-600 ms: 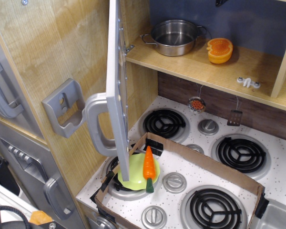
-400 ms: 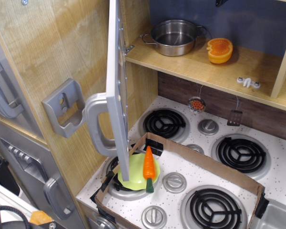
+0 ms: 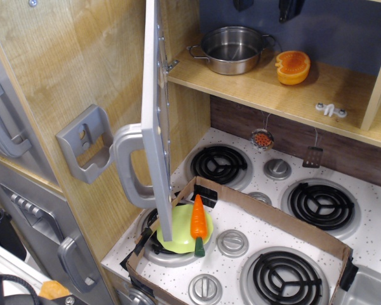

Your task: Close microwave

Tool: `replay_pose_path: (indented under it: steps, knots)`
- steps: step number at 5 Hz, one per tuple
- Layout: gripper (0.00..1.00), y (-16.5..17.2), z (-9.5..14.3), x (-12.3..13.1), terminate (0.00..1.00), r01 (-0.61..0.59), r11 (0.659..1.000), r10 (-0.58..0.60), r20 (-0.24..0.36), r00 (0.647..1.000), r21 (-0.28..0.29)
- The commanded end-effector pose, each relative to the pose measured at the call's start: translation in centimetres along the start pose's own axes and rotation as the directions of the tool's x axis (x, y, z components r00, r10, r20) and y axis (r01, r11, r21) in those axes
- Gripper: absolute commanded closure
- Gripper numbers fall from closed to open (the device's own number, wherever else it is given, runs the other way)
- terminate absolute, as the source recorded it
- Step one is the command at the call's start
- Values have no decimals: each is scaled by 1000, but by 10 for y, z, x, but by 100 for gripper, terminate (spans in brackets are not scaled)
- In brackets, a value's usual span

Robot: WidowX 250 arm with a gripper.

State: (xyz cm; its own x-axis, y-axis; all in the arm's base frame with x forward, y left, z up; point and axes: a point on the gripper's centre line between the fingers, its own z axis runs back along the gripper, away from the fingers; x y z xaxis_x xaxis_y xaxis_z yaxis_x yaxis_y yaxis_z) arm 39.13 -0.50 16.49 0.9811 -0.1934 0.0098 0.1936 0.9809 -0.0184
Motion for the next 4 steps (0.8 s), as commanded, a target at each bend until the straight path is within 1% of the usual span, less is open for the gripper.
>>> replay_pose_path:
  steps: [1, 2, 3, 4]
  knots:
    - [0, 14, 65, -42, 0, 22, 998, -27, 75, 997, 64]
    - [0, 30, 76, -62, 0, 63, 997, -65, 54, 996, 54]
    - [0, 46, 80, -80, 0, 118, 992, -118, 13, 993, 34]
    - [0, 64, 70, -105, 0, 147, 989, -147, -12, 989, 14]
